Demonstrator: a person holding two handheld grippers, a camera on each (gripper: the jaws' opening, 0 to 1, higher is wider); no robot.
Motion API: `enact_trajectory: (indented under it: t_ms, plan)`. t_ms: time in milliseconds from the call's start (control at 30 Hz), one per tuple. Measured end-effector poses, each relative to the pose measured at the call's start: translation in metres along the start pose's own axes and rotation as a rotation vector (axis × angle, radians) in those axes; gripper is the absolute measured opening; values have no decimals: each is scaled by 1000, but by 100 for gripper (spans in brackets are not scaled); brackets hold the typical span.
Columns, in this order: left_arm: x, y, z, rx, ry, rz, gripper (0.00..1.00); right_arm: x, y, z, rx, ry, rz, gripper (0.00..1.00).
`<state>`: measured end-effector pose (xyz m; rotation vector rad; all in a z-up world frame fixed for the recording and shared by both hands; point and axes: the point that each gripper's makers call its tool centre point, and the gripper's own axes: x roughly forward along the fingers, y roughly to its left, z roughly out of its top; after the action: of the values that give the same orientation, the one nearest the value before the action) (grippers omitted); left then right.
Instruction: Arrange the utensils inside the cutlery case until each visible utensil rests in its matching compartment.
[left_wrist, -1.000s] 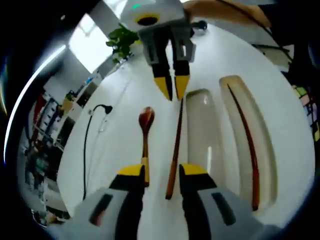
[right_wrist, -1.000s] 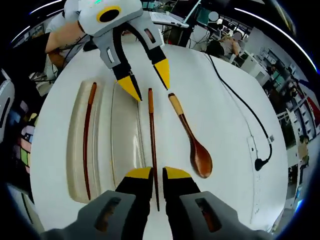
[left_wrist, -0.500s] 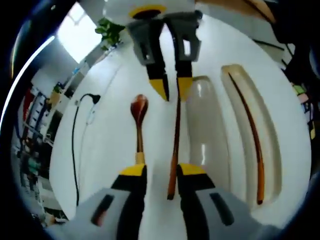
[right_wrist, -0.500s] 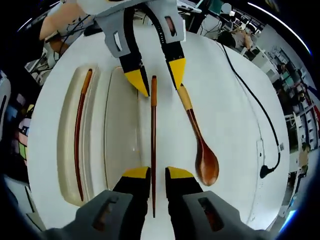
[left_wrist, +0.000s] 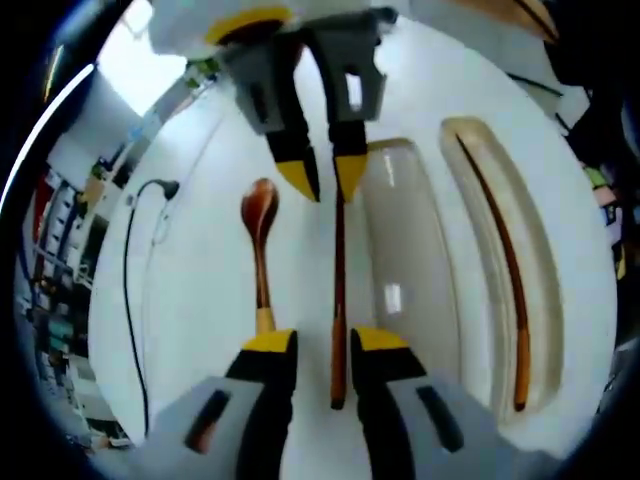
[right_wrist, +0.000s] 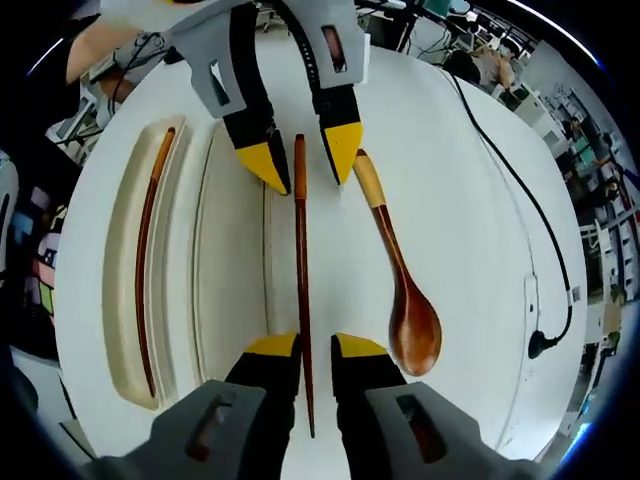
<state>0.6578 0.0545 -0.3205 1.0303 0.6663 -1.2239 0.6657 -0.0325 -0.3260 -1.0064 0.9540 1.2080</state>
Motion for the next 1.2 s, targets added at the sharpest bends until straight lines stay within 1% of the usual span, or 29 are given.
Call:
enact_trajectory:
  t_ms: [33,67,100,167,267,333,367,400,433,467,500,533,600,667,733,767,800,867,933,967,1000,1033,1067,1133,1167,1200]
  plan:
    - [0,2,0,0,2,3,21,1,2,0,1,-5,19,9]
    - [0,3,-3,-3,15,6,21,1,2,-1,28,-5,36,8]
    - [1,2,-4,-15,21,-6,19,1,-2,-1,27,-9,31,8]
    - [2,-8,-6,-71,41,-67,12,2,0,-1,27,-10,41,7]
    - [3,-10,-3,-104,62,-85,9,2,-1,0,14,-7,42,7]
    - [4,-12,-1,-138,54,-103,7,1,3,-1,2,-37,41,7]
    - [5,-14,0,-148,46,-123,7,1,5,0,-16,-63,46,6]
    - [5,-13,0,-150,39,-126,7,1,5,0,-26,-79,47,6]
    - [4,-14,0,-173,37,-132,7,1,8,-1,-34,-99,51,6]
    - [4,-15,-1,-215,45,-138,7,1,9,0,-39,-118,57,6]
    - [5,-13,0,-205,47,-141,7,0,11,0,-35,-142,50,5]
    - [5,-13,0,-194,51,-145,7,0,12,-1,-55,-141,53,4]
    - [5,-11,-1,-170,58,-146,7,0,12,2,-53,-152,50,3]
    - [5,-10,-1,-171,68,-143,7,1,11,3,-6,-154,42,3]
    - [5,-10,-1,-175,79,-141,7,1,8,3,11,-150,38,2]
    - [6,-10,-1,-169,82,-138,7,1,8,3,27,-147,27,2]
    - [5,-7,-2,-147,79,-133,7,1,9,4,24,-151,13,2]
    - [4,-9,-2,-154,82,-131,6,0,9,5,-64,-157,-27,2]
    - [4,-9,-2,-141,88,-142,6,0,12,5,-113,-156,-52,2]
    - [4,-9,-2,-141,90,-146,6,0,14,5,-84,-154,-49,2]
    - [4,-10,-2,-171,102,-153,6,0,14,4,-59,-153,-47,2]
    - [3,-11,-3,-213,123,-153,6,0,14,5,-67,-154,-46,2]
    - [4,-9,-3,-214,135,-150,6,0,16,5,-101,-159,-42,2]
    - [5,-8,0,-147,129,-140,6,-1,13,7,-210,-165,-59,2]
    - [5,-10,-1,-143,125,-138,6,0,15,5,-169,-165,-52,2]
    - [4,-11,-1,-141,121,-139,6,0,16,5,-109,-170,-31,2]
